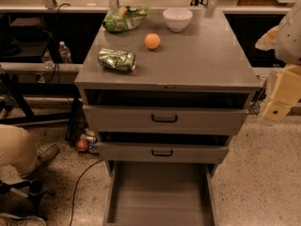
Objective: Place green can into bottom drawer
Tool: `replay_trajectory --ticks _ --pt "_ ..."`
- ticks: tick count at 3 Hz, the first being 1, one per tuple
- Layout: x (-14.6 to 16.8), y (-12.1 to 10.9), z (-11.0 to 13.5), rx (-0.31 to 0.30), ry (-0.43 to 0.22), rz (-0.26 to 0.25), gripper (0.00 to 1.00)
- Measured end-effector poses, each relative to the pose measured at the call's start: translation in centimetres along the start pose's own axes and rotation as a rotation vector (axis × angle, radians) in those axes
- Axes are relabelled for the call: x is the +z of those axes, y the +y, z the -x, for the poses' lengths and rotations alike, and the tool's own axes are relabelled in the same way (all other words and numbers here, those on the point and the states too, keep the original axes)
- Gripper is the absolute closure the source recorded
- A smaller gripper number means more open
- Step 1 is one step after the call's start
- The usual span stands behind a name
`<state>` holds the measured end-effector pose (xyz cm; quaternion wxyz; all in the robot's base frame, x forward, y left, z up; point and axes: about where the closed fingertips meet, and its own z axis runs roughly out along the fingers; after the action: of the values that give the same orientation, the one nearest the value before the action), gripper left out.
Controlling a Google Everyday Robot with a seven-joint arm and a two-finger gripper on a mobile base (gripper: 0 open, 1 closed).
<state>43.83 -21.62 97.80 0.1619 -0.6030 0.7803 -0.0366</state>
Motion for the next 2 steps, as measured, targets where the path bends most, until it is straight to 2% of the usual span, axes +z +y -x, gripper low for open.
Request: replay_trajectory --ticks 1,2 --pt "0.0 0.0 0.0 0.0 0.0 0.0 0.0" --pt "0.6 -1.9 1.2 0.0 -0.032 -0.019 0.0"
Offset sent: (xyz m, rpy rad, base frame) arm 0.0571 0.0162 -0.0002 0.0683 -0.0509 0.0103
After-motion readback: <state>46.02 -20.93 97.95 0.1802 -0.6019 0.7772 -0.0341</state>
